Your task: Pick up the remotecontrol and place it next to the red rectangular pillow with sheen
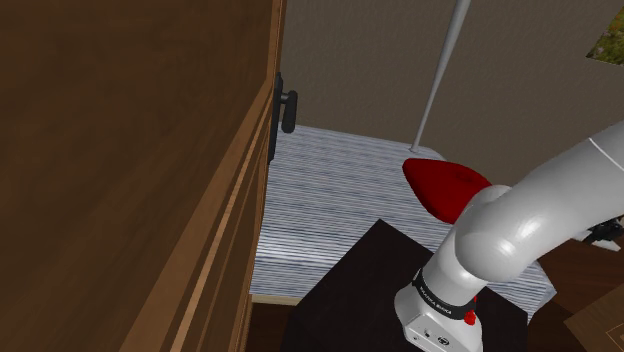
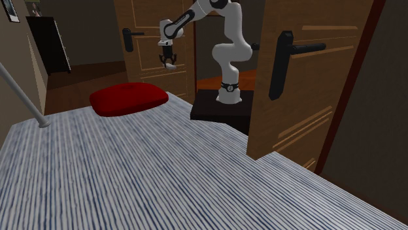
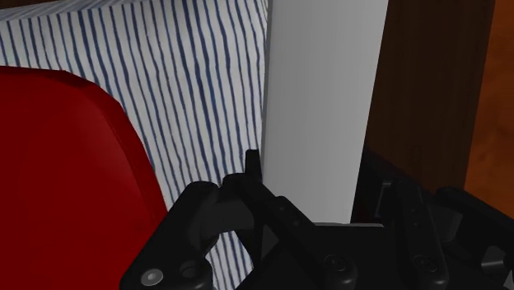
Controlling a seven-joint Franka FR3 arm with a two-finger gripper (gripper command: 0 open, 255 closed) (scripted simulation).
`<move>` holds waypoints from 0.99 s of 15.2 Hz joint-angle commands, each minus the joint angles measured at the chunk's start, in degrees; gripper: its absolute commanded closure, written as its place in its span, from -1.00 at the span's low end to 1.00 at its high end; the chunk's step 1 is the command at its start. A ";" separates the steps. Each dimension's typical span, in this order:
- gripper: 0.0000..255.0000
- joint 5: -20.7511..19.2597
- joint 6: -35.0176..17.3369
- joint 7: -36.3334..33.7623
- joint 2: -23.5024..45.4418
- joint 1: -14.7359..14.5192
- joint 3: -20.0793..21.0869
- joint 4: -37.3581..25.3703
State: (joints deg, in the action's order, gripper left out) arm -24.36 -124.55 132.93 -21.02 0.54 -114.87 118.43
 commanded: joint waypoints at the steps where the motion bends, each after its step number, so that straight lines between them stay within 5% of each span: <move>1: 1.00 -2.11 -0.33 -0.85 -2.03 -1.91 -2.08 -0.84; 15: 1.00 -10.85 -7.16 -6.38 -9.41 -8.54 -10.34 0.88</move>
State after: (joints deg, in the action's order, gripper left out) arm -34.56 -131.05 126.96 -30.00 -7.65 -124.65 119.01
